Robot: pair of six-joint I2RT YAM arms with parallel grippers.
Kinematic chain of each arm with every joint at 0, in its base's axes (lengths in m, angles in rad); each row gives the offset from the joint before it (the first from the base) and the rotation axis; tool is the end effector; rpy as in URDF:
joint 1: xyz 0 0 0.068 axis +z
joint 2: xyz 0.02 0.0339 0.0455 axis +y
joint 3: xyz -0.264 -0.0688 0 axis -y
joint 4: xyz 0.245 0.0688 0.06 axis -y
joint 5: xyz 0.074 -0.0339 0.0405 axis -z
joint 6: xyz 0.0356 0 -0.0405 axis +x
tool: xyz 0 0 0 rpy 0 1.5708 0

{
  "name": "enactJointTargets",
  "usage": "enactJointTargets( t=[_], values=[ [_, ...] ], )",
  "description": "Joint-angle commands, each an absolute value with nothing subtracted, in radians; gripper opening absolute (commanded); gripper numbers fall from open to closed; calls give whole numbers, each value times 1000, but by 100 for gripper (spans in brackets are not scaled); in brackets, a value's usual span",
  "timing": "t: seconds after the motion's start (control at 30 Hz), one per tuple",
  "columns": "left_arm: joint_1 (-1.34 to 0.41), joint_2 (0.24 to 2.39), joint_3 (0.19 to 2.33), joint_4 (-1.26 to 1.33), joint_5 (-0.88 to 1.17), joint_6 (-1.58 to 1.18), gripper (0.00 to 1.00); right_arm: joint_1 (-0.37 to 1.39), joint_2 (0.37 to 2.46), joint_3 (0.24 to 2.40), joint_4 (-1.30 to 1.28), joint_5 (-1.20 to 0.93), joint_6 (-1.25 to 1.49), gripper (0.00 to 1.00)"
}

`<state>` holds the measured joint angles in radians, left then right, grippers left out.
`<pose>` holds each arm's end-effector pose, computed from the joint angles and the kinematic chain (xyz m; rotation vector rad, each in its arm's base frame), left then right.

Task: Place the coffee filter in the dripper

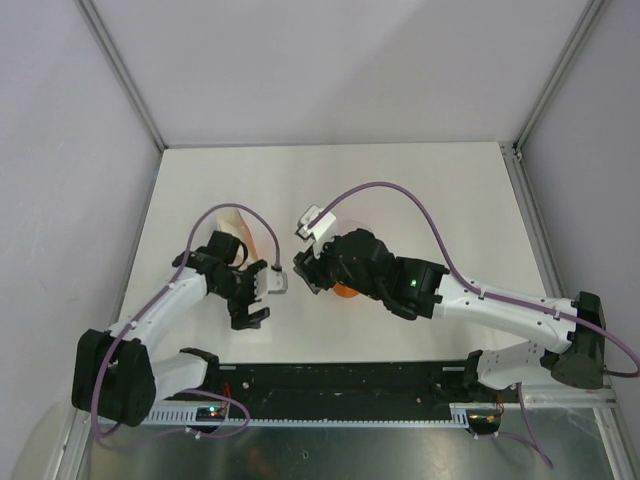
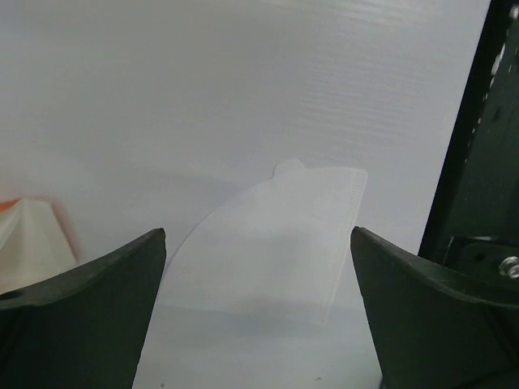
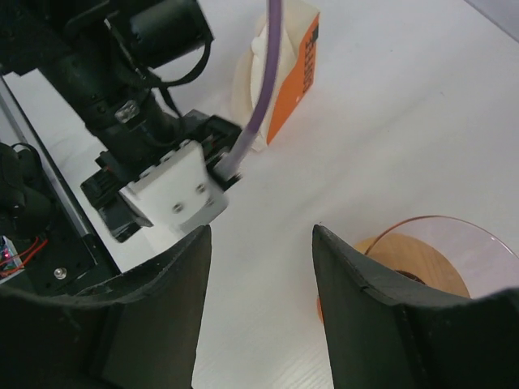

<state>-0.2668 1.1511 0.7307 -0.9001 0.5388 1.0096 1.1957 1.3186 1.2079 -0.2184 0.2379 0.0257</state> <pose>0.1751 -0.0668 0.2081 1.6602 2.0830 -0.5634 0.1203 0.2826 0.3666 -0.9278 1.6995 0.6023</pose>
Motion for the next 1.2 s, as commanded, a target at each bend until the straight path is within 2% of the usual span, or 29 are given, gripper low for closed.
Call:
enactJointTargets(
  t=[0.0, 0.1, 0.4, 0.47, 0.53, 0.6, 0.67, 0.87, 1.0, 1.1, 1.17],
  values=[
    [-286, 1163, 657, -849, 557, 1360, 100, 1198, 1292, 1218, -239, 288, 37, 58],
    [-291, 1202, 611, -819, 528, 1464, 100, 1198, 1289, 1218, -247, 297, 40, 58],
    [-340, 1331, 545, -747, 428, 1500, 99, 1199, 1287, 1218, -262, 314, 39, 58],
    [-349, 1365, 534, -740, 413, 1501, 97, 1198, 1285, 1217, -263, 319, 36, 58],
    [-357, 1398, 529, -734, 406, 1503, 88, 1197, 1283, 1217, -267, 326, 32, 58],
    [-360, 1430, 532, -732, 397, 1505, 70, 1197, 1279, 1218, -270, 335, 29, 58],
    [-360, 1453, 536, -731, 385, 1511, 57, 1197, 1272, 1218, -274, 343, 24, 58],
    [-361, 1454, 569, -729, 396, 1475, 27, 1196, 1259, 1217, -286, 362, 23, 58],
    [-354, 1350, 680, -730, 463, 1331, 15, 1193, 1254, 1218, -301, 370, 30, 58],
    [-334, 1235, 808, -747, 550, 1188, 3, 1183, 1217, 1217, -315, 355, 48, 58],
    [-313, 1203, 928, -805, 621, 1079, 1, 1176, 1180, 1217, -318, 340, 59, 58]
  ],
)
